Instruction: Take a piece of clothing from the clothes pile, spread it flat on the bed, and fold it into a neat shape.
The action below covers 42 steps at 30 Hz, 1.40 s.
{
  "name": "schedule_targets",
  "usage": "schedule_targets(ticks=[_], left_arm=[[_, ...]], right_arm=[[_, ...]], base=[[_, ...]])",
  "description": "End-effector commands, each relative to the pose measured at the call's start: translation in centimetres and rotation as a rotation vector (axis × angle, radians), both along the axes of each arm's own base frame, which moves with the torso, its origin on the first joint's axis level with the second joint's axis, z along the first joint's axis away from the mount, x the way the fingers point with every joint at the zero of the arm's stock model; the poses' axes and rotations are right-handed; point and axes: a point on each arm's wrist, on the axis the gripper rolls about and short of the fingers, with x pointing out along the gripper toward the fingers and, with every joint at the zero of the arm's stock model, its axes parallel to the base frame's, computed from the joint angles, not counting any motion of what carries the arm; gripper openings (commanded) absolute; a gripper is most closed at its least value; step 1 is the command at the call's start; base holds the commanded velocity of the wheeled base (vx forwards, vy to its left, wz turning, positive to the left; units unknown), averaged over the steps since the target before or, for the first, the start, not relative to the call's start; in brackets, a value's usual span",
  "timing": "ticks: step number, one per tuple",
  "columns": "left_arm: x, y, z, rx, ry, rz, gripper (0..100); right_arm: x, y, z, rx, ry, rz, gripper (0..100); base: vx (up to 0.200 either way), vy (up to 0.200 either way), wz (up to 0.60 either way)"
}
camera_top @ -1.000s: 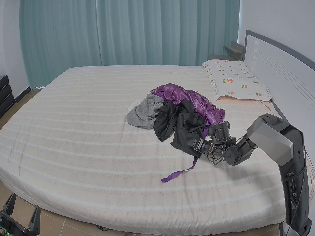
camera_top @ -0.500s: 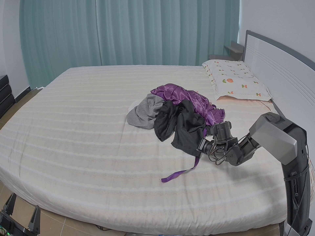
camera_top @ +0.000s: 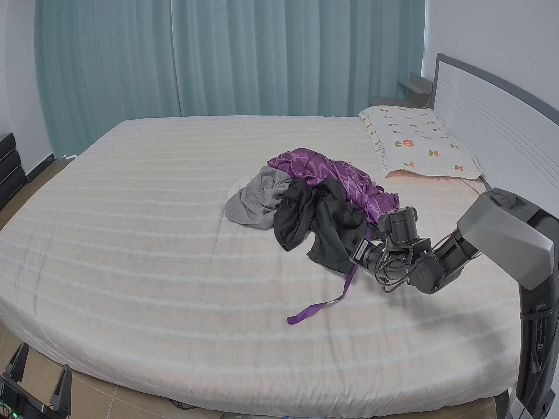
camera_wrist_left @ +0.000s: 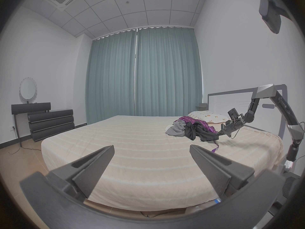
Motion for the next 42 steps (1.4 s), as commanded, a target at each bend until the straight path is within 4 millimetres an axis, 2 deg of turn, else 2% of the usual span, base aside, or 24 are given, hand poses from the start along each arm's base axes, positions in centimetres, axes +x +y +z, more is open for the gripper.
schedule_targets(ticks=[1,10,19,20,24,30,33,42], left_arm=[[0.0,0.0,-0.5,0.0,0.0,0.0,100],[0.0,0.0,-0.5,0.0,0.0,0.0,100],[0.0,0.0,-0.5,0.0,0.0,0.0,100],[0.0,0.0,-0.5,0.0,0.0,0.0,100],[0.0,0.0,-0.5,0.0,0.0,0.0,100],[0.0,0.0,-0.5,0.0,0.0,0.0,100],[0.0,0.0,-0.5,0.0,0.0,0.0,100],[0.0,0.0,-0.5,0.0,0.0,0.0,100]], right_arm=[[-1.5,-0.5,2.4,0.03,-0.021,-0.007,0],[-5.7,-1.9,5.2,0.111,-0.146,0.04,0],[-11.3,-1.5,8.6,0.173,-0.28,0.12,0],[-11.3,-1.5,8.7,0.174,-0.282,0.121,0],[-14.2,-1.2,10.9,0.204,-0.336,0.176,0],[-18.2,0.2,11.8,0.204,-0.355,0.245,0],[-19.1,0.0,12.8,0.203,-0.385,0.251,0],[-19.6,-1.4,14.5,0.224,-0.448,0.221,0]], base=[[0.0,0.0,0.0],[0.0,0.0,0.0],[0.0,0.0,0.0],[0.0,0.0,0.0],[0.0,0.0,0.0],[0.0,0.0,0.0],[0.0,0.0,0.0],[0.0,0.0,0.0]])
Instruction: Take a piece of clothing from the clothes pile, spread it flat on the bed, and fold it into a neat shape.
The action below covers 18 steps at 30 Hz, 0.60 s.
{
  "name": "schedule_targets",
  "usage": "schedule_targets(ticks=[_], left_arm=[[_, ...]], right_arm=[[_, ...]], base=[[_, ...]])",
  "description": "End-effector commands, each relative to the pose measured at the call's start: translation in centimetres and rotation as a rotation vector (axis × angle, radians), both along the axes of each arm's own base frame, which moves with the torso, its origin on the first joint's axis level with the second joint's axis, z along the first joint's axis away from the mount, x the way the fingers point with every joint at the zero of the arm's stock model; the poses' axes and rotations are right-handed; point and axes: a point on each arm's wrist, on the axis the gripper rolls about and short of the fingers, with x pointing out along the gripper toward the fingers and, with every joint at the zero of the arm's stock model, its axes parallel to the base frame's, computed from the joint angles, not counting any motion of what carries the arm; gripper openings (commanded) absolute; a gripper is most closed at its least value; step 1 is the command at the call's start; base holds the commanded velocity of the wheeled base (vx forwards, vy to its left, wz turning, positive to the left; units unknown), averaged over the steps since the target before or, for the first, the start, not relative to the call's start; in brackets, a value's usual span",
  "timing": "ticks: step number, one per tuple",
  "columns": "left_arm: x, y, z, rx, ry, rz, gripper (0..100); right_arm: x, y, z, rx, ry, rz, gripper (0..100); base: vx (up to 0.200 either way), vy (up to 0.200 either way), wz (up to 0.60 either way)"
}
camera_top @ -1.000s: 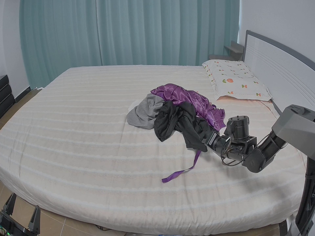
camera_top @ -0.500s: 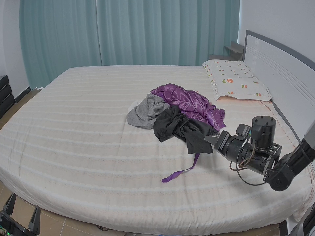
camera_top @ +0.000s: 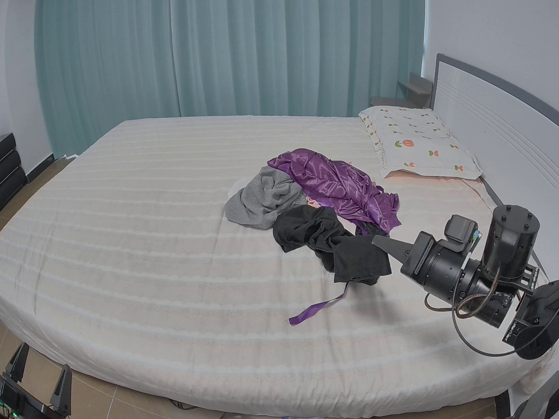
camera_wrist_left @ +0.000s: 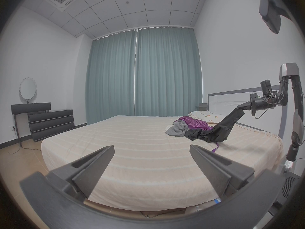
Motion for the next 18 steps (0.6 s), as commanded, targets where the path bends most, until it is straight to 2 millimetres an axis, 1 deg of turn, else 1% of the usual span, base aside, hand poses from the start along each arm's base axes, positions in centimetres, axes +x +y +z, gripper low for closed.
schedule_targets(ticks=[1,8,10,11,18], left_arm=[[0.0,0.0,-0.5,0.0,0.0,0.0,100],[0.0,0.0,-0.5,0.0,0.0,0.0,100],[0.0,0.0,-0.5,0.0,0.0,0.0,100],[0.0,0.0,-0.5,0.0,0.0,0.0,100],[0.0,0.0,-0.5,0.0,0.0,0.0,100]], right_arm=[[-0.7,-0.7,1.3,0.032,-0.043,-0.006,0],[-1.3,-1.2,0.7,0.023,-0.025,-0.006,0],[-1.7,-1.9,1.8,0.061,-0.072,-0.013,0],[-1.9,-2.2,2.0,0.066,-0.076,-0.016,0],[-2.5,-3.0,1.4,0.056,-0.062,-0.019,0]], base=[[0.0,0.0,0.0],[0.0,0.0,0.0],[0.0,0.0,0.0],[0.0,0.0,0.0],[0.0,0.0,0.0]])
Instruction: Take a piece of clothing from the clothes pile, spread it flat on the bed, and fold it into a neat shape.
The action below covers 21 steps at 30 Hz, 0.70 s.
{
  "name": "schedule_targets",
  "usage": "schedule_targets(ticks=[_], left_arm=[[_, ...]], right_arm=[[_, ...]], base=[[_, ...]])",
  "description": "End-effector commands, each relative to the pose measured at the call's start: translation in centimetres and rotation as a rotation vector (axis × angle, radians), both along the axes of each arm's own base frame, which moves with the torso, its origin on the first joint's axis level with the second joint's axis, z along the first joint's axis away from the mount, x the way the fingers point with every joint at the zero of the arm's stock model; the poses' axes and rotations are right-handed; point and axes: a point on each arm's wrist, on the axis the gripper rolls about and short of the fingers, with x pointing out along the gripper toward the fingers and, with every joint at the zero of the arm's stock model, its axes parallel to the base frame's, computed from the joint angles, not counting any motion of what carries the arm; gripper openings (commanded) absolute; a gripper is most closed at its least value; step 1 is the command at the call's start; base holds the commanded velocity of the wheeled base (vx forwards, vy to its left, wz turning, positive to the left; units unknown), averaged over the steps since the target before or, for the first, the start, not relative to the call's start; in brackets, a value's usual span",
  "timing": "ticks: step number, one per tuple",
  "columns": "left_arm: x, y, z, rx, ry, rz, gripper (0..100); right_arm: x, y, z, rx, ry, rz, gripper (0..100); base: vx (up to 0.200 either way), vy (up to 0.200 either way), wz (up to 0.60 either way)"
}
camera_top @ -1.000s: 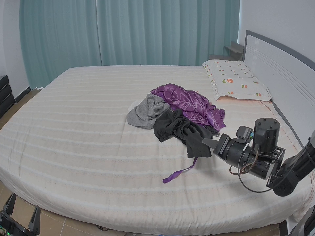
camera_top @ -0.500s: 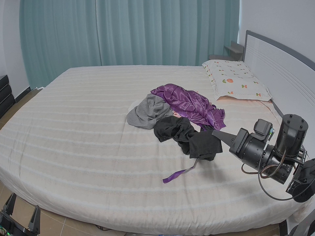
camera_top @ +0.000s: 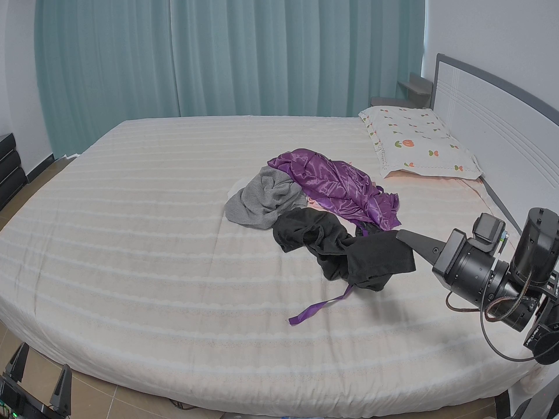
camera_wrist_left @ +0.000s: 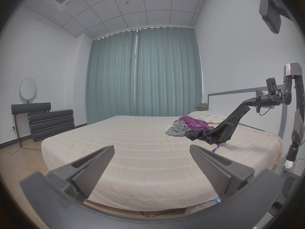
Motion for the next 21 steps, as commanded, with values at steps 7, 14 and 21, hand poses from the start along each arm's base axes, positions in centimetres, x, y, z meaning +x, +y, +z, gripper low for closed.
schedule_targets(ticks=[7,14,21], left_arm=[[0.0,0.0,-0.5,0.0,0.0,0.0,100],[0.0,0.0,-0.5,0.0,-0.002,-0.001,100],[0.0,0.0,-0.5,0.012,-0.003,0.005,100]], right_arm=[[-1.4,-1.3,-0.1,0.001,-0.002,-0.012,0],[-2.0,-2.4,0.6,0.016,-0.027,-0.043,0],[-2.1,-2.6,0.3,0.011,-0.017,-0.052,0]], base=[[0.0,0.0,0.0],[0.0,0.0,0.0],[0.0,0.0,0.0]])
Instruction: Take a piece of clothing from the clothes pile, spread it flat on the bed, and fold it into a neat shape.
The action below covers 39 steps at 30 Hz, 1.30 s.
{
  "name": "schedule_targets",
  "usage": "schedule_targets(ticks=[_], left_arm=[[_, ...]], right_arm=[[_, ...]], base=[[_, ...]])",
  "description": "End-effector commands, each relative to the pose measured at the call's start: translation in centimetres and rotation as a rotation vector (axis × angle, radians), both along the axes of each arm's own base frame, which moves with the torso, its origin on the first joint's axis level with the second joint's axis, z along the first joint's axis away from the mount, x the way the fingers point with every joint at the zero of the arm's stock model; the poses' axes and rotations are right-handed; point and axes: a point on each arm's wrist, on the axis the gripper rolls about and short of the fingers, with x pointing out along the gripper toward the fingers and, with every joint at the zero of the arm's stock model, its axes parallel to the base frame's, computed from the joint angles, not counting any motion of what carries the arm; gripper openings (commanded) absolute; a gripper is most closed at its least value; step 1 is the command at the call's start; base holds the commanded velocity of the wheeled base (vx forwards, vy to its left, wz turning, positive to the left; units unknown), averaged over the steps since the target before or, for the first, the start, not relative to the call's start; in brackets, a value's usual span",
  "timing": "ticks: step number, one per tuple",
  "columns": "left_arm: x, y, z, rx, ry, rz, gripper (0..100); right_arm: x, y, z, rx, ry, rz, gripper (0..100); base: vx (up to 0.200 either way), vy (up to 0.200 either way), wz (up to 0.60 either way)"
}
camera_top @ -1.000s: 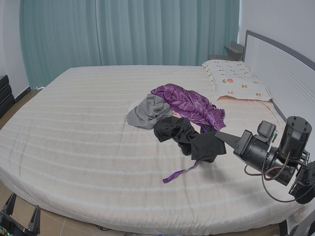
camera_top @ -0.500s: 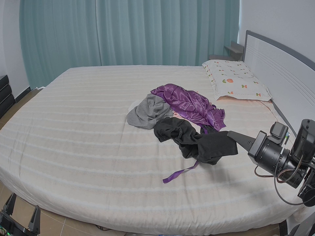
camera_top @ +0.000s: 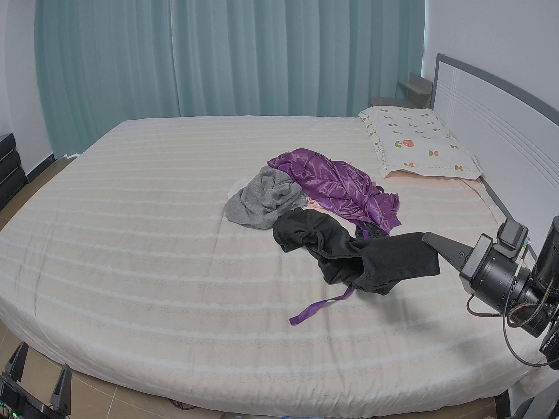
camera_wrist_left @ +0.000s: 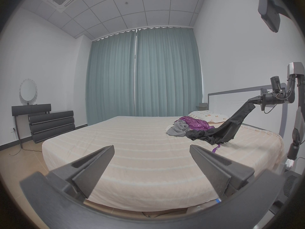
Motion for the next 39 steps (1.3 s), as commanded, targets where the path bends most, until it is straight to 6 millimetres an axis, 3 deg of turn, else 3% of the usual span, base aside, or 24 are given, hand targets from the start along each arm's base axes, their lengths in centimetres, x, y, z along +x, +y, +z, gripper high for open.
schedule_targets(ticks=[1,13,15,16,17,19,29,35,39], left_arm=[[0.0,0.0,-0.5,0.017,-0.002,0.002,100],[-0.1,0.0,-0.1,0.026,-0.027,-0.001,100],[-1.4,0.0,4.6,-0.046,-0.234,-0.001,100],[-1.4,0.0,4.6,-0.046,-0.234,-0.001,100],[-1.0,0.0,9.4,-0.119,-0.27,0.011,100],[0.5,-0.1,11.0,-0.11,-0.209,0.023,100],[5.3,-0.2,8.7,-0.115,0.105,-0.099,100],[9.7,-0.9,8.6,-0.111,0.228,-0.174,100],[12.5,-1.7,7.4,-0.095,0.369,-0.227,100]], right_arm=[[-0.2,-0.2,-0.1,0.0,0.0,-0.004,0],[-0.4,-0.3,0.2,0.005,-0.01,-0.005,0],[-0.3,-0.4,0.2,0.005,-0.011,-0.015,0],[-0.3,-0.4,0.2,0.005,-0.011,-0.015,0],[-0.1,-0.5,0.4,0.008,-0.016,-0.021,0],[-0.1,-0.5,0.2,0.006,-0.012,-0.019,0],[0.0,-0.4,0.4,0.006,-0.018,-0.019,0],[0.0,-0.7,0.5,0.004,-0.027,-0.029,0],[0.3,-0.9,0.5,0.003,-0.025,-0.046,0]], base=[[0.0,0.0,0.0],[0.0,0.0,0.0],[0.0,0.0,0.0],[0.0,0.0,0.0],[0.0,0.0,0.0],[0.0,0.0,0.0],[0.0,0.0,0.0],[0.0,0.0,0.0],[0.0,0.0,0.0]])
